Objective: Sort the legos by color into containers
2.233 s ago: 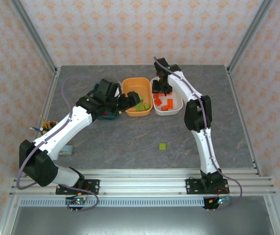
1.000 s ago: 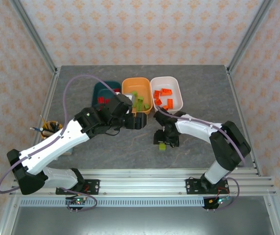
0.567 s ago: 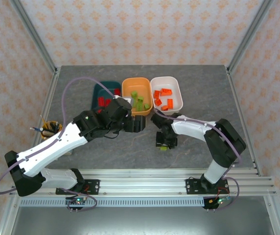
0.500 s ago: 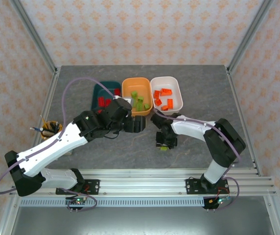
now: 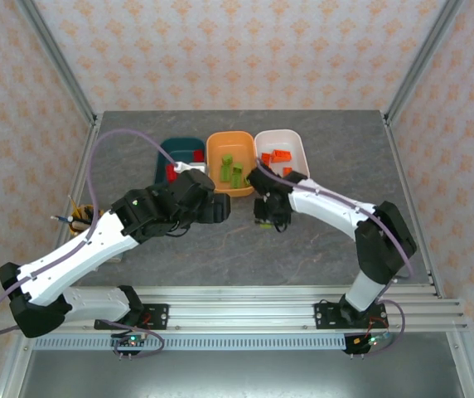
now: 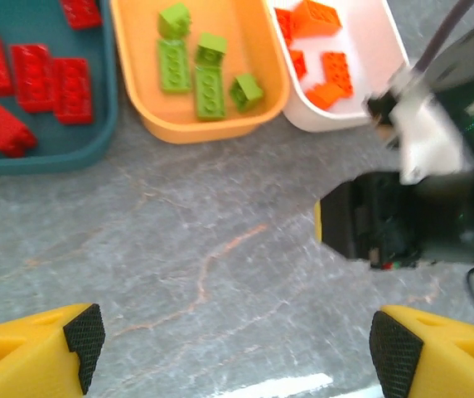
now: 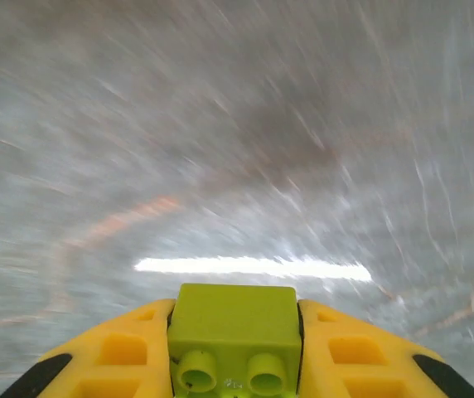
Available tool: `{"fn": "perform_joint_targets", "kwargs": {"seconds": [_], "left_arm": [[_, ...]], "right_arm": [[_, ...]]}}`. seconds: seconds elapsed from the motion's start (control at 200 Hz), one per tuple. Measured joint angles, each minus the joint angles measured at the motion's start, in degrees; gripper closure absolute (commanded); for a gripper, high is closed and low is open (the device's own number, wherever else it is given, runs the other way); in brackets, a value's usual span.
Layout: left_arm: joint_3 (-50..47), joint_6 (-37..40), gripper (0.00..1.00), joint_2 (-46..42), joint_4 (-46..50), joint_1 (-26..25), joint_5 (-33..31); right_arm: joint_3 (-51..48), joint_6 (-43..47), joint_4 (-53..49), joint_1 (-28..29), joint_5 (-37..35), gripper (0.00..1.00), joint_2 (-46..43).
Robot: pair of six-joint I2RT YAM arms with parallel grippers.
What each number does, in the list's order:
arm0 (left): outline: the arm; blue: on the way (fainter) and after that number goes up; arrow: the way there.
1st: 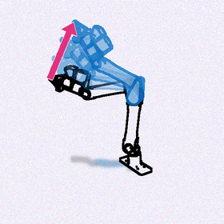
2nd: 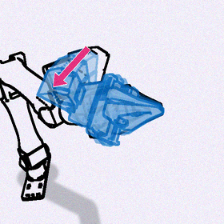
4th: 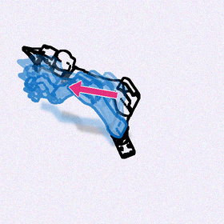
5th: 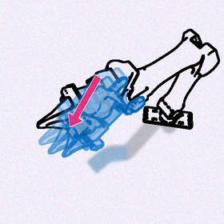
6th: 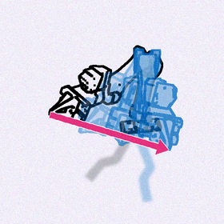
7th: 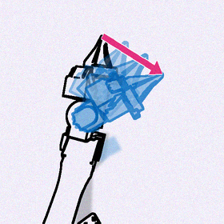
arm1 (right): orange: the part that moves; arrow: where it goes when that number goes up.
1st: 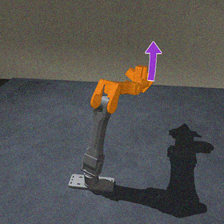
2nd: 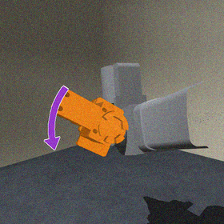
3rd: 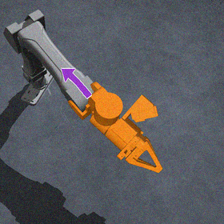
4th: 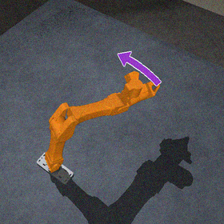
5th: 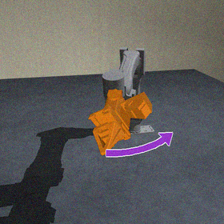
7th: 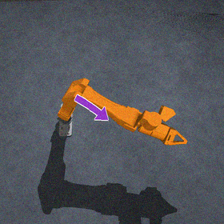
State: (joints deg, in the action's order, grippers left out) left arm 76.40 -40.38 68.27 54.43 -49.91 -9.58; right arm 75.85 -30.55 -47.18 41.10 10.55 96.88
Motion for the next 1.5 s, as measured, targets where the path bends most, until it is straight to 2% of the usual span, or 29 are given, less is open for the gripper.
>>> {"fn": "perform_joint_targets", "kwargs": {"seconds": [0.155, 0.26, 0.47, 0.586, 0.661, 0.756, 0.851, 1.021, 1.251, 1.271, 1.306, 1.361, 1.436, 1.486, 1.501], "left_arm": [[1.38, -0.24, 0.13, -0.50, 1.92, 0.20, -4.61], [2.73, -0.02, 0.12, 0.13, 1.92, 3.23, -4.28], [6.51, 1.49, 0.12, 3.98, -0.59, 15.30, 2.49], [7.58, 2.86, 0.13, 6.47, -2.29, 18.53, 5.95], [7.87, 3.43, 0.13, 7.72, -3.06, 19.93, 7.76], [7.91, 3.87, 0.12, 8.52, -3.78, 21.31, 9.44], [7.91, 4.09, 0.13, 8.83, -4.35, 21.97, 10.62], [7.58, 4.31, 0.13, 8.81, -5.25, 22.05, 12.13], [4.83, 4.26, 0.10, 8.74, -5.51, 22.05, 12.85], [4.68, 4.26, 0.09, 8.72, -5.49, 22.05, 12.87], [4.48, 4.28, 0.00, 8.72, -5.49, 22.14, 13.09], [4.07, 3.78, 0.00, 8.57, -5.62, 22.51, 13.66], [2.82, 3.19, 0.00, 7.78, -5.92, 24.11, 14.88], [1.53, 2.67, 0.00, 6.93, -6.05, 25.92, 15.98], [1.11, 2.51, 0.00, 6.67, -6.10, 26.49, 16.33]], "right_arm": [[17.79, 4.39, -0.94, -0.48, -2.84, 0.79, 8.15], [28.30, 7.23, -1.92, -1.66, -4.52, 0.80, 16.48], [50.58, 11.39, -5.79, -4.22, -7.93, 0.79, 33.81], [62.93, 12.94, -7.63, -5.31, -9.33, 0.78, 42.58], [67.28, 13.62, -8.02, -5.90, -10.25, 0.77, 46.51], [68.19, 14.45, -7.91, -6.54, -11.06, 0.72, 49.18], [69.02, 15.34, -7.82, -7.04, -11.52, 0.59, 51.49], [72.61, 17.03, -7.87, -7.30, -10.86, 0.43, 54.10], [74.77, 17.77, -8.02, -6.93, -9.27, 0.37, 52.87], [74.53, 17.75, -8.11, -6.91, -9.25, 0.37, 52.28], [73.50, 17.75, -8.11, -6.84, -9.20, 0.36, 50.90], [69.61, 17.73, -7.61, -6.75, -9.22, 0.35, 47.25], [59.60, 17.49, -4.83, -6.69, -9.55, 0.29, 38.73], [51.39, 17.70, -2.21, -6.64, -9.81, 0.23, 31.63], [48.68, 17.27, -1.51, -6.64, -10.08, 0.17, 28.94]]}}
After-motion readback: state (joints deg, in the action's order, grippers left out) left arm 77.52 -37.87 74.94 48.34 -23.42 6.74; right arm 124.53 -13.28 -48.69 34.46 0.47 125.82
